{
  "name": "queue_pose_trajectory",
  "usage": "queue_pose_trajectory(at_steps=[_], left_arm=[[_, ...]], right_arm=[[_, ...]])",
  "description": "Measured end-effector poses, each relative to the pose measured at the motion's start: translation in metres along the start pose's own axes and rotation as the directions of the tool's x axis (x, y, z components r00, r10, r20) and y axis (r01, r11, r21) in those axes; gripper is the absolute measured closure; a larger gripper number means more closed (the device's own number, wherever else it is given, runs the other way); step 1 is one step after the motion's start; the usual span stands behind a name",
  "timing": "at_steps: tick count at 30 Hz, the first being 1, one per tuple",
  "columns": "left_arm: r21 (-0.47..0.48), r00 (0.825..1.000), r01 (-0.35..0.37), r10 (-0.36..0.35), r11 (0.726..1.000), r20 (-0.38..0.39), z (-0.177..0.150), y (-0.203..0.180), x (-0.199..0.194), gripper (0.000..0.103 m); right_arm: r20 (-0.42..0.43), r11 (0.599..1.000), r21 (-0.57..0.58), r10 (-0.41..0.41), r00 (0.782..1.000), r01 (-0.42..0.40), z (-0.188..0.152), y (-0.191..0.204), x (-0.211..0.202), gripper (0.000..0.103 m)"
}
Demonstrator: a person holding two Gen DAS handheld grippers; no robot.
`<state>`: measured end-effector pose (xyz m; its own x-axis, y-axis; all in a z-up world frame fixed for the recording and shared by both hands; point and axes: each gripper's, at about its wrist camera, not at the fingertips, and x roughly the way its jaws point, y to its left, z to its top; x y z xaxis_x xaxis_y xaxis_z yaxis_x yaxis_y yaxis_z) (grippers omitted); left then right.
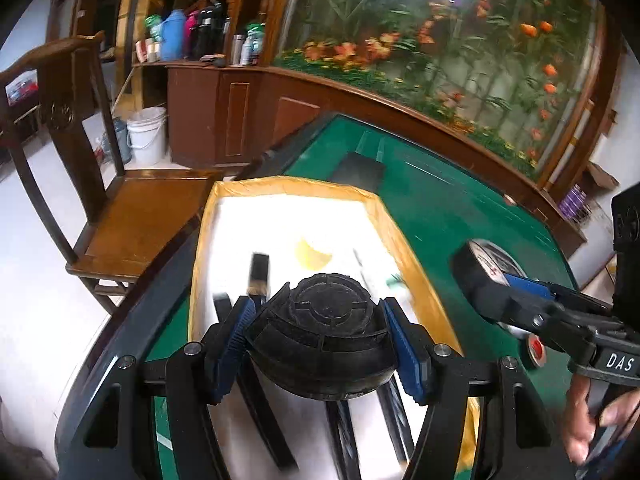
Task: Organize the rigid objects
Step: 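Carry the cover and tape roll into the tray and open both grippers, then move both grippers back from the tray to the item pile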
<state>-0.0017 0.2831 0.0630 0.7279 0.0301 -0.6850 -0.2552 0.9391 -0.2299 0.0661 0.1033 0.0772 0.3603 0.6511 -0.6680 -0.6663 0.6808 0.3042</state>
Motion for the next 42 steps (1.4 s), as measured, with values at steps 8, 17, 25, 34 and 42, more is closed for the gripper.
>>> queue_pose_trajectory(at_steps=[8, 17, 25, 34, 42], left_arm=[[0.015, 0.997, -0.066, 0.066, 0.998, -0.033, 0.021, 0.01, 0.051, 0.035], [-0.063, 0.999, -0.046, 0.045, 0.997, -0.026, 0.026, 0.027, 0.048, 0.035], [-0.13, 1.0, -0.011, 0.014, 0.992, 0.018, 0.012, 0.033, 0.02, 0.024], [-0.123, 0.994, 0.053, -0.041, 0.991, 0.097, -0.016, 0.013, -0.022, 0.022], [-0.038, 0.987, 0.075, -0.068, 0.997, 0.149, -0.039, -0.029, -0.044, 0.022]], right_arm=[[-0.061, 0.997, 0.058, -0.044, 0.997, 0.047, 0.055, -0.001, 0.09, 0.045], [-0.152, 0.996, 0.071, -0.051, 0.987, 0.063, 0.073, -0.001, 0.152, 0.045], [-0.157, 0.998, 0.043, -0.041, 0.987, 0.049, 0.073, 0.014, 0.163, 0.04], [-0.057, 0.998, -0.035, -0.055, 0.997, 0.053, 0.061, 0.035, 0.117, 0.034], [-0.024, 0.999, 0.039, 0.03, 0.999, -0.029, 0.034, 0.015, 0.071, 0.033]])
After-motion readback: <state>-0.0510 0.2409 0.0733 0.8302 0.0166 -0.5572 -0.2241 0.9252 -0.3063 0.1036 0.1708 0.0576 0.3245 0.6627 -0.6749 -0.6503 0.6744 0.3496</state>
